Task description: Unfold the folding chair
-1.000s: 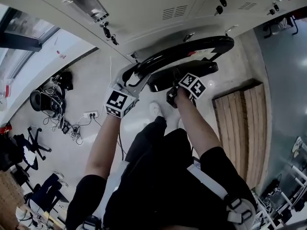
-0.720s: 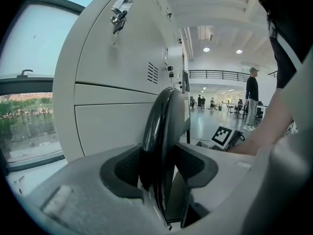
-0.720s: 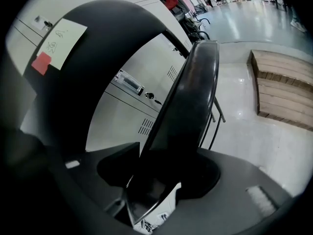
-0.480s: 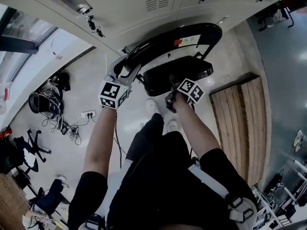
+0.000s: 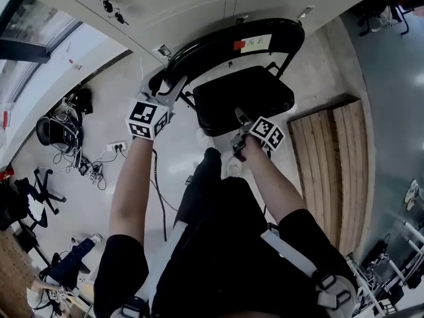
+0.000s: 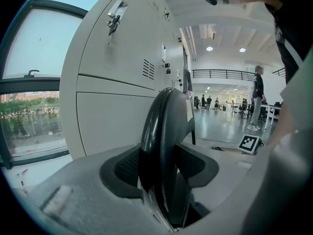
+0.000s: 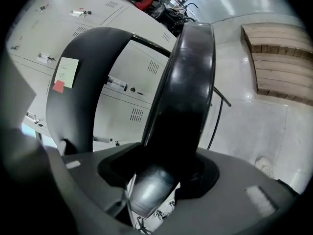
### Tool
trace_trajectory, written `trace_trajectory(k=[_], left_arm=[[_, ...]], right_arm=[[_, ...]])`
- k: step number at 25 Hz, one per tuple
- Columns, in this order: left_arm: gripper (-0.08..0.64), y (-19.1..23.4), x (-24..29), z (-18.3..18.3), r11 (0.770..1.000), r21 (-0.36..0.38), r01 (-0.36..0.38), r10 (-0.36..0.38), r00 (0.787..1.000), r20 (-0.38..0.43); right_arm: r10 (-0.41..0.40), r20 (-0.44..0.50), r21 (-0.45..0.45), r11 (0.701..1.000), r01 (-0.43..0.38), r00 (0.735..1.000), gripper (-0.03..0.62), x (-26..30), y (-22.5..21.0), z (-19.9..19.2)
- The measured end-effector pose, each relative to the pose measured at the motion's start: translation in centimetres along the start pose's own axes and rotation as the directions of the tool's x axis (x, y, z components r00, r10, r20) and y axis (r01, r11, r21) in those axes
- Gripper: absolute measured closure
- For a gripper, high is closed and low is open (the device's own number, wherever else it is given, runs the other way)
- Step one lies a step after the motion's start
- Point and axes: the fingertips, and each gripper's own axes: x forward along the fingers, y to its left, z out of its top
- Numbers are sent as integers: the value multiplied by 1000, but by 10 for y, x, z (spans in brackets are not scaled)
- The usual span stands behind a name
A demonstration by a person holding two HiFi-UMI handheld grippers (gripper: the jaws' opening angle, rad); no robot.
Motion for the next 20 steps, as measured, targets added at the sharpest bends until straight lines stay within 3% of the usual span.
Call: trace_trajectory(k=[14,20], left_arm=[[341,-44,-24,-19,997,57,-48,44,997,60],[344,-46,-23,-24,998,40,-40,38,998,59]], right_arm=[[72,-40,33,997,-71,997,367,-30,-67,-34],[80,-58,62,995,-77,995,364,-32,-87,-42]])
